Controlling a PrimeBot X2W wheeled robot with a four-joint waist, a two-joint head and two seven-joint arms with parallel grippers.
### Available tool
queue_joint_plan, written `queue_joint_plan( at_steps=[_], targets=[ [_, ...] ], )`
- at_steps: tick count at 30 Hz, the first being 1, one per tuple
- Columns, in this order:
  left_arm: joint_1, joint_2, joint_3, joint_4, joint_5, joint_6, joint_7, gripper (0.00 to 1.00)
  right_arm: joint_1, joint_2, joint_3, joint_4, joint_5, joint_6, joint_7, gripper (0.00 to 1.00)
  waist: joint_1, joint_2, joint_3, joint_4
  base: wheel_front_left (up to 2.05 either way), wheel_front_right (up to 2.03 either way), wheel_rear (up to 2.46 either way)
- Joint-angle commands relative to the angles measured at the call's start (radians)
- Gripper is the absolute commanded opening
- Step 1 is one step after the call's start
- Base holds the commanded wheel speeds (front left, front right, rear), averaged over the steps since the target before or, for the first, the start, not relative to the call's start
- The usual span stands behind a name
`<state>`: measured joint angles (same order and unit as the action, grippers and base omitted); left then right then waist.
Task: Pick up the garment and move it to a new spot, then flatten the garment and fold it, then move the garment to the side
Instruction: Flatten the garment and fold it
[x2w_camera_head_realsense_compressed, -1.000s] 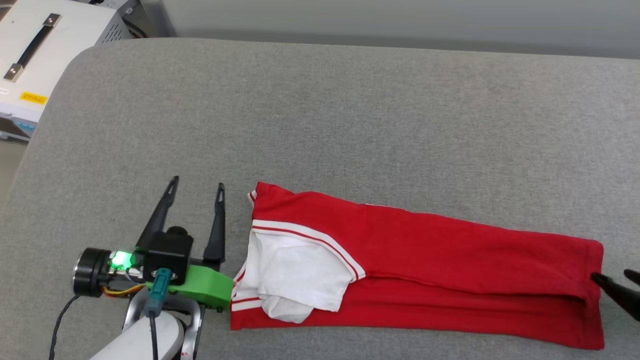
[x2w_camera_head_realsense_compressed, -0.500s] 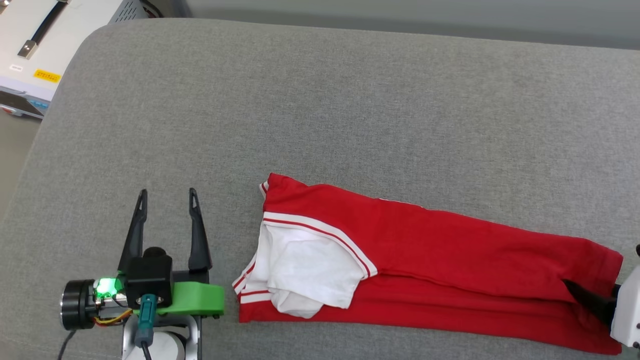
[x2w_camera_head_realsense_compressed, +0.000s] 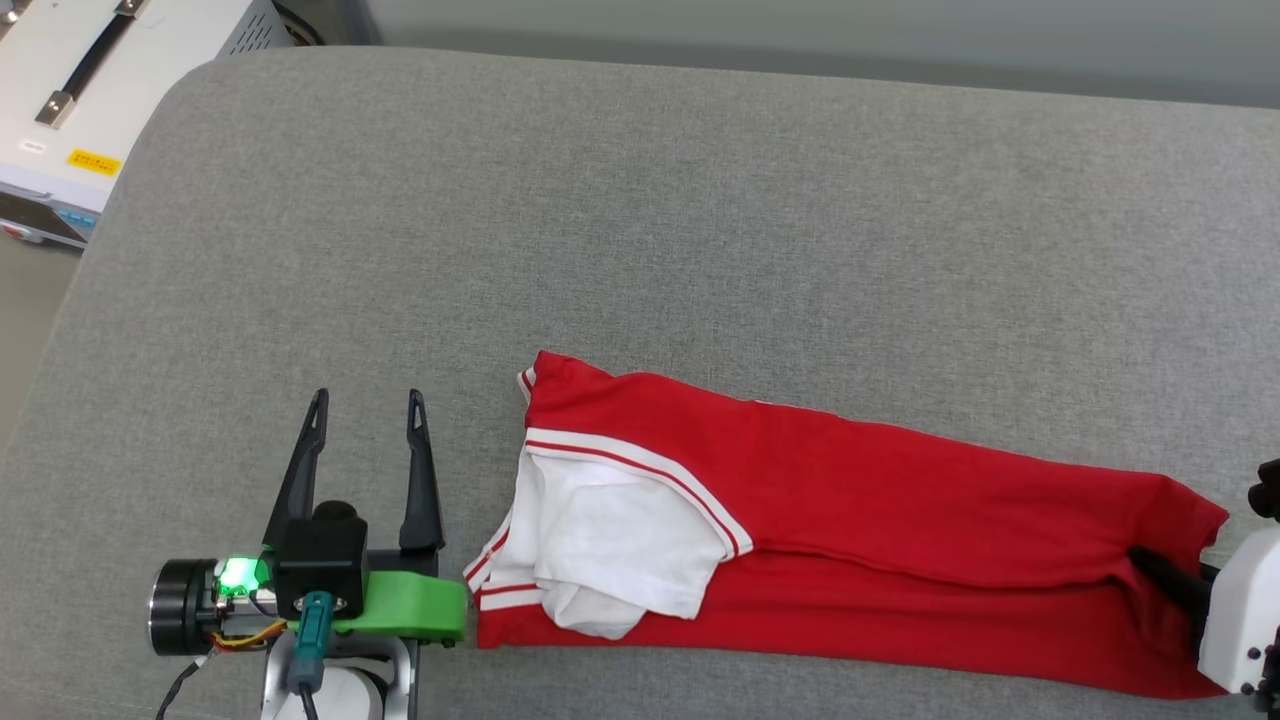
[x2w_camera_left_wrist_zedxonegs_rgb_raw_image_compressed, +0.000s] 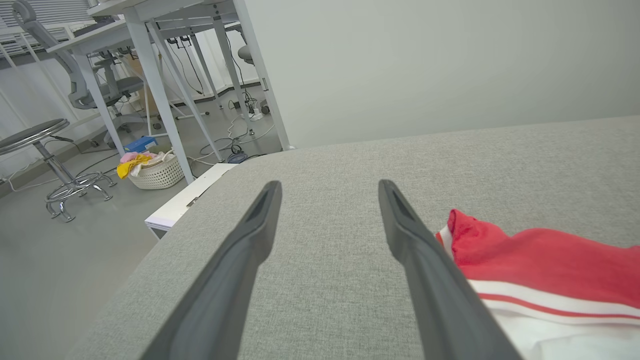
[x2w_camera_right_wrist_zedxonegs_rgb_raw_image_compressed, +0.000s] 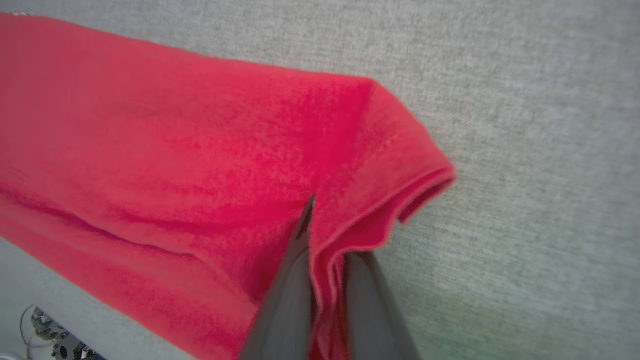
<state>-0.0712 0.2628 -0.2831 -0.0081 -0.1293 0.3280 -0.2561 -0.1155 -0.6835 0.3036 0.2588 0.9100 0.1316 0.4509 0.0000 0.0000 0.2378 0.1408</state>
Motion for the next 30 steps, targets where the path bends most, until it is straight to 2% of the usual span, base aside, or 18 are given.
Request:
queue_joint_plan(
  at_steps=[1, 8, 15, 21, 27, 30],
  targets=[
    [0.02, -0.008, 0.013, 0.003, 0.017, -0.012, -0.006, 1.0, 0.001, -0.004, 0.019, 0.021, -0.011, -0.001, -0.008, 0.0, 0.0, 0.0, -0.009, -0.006, 0.0, 0.0, 0.0],
    [0.043, -0.027, 0.055, 0.016, 0.054, -0.044, -0.006, 1.0, -0.008, -0.094, -0.044, 0.032, -0.02, -0.001, -0.057, 0.0, 0.0, 0.0, -0.032, -0.018, 0.0, 0.0, 0.0],
    [0.054, -0.046, 0.073, 0.031, 0.072, -0.071, -0.006, 1.0, 0.019, -0.16, -0.12, 0.07, -0.048, -0.001, -0.048, 0.0, 0.0, 0.0, -0.052, -0.021, 0.0, 0.0, 0.0],
    [0.064, -0.054, 0.086, 0.038, 0.085, -0.087, -0.006, 1.0, 0.046, -0.157, -0.153, -0.007, -0.023, -0.001, -0.027, 0.0, 0.0, 0.0, -0.067, -0.027, 0.0, 0.0, 0.0],
    [0.072, -0.059, 0.091, 0.043, 0.094, -0.102, -0.006, 1.0, 0.069, -0.12, -0.165, -0.185, 0.063, -0.001, 0.015, 0.0, 0.0, 0.0, -0.077, -0.031, 0.0, 0.0, 0.0],
    [0.068, -0.063, 0.091, 0.044, 0.099, -0.108, -0.006, 1.0, 0.065, -0.091, -0.137, -0.275, 0.078, -0.001, 0.052, 0.0, 0.0, 0.0, -0.074, -0.03, 0.0, 0.0, 0.0]
  ],
)
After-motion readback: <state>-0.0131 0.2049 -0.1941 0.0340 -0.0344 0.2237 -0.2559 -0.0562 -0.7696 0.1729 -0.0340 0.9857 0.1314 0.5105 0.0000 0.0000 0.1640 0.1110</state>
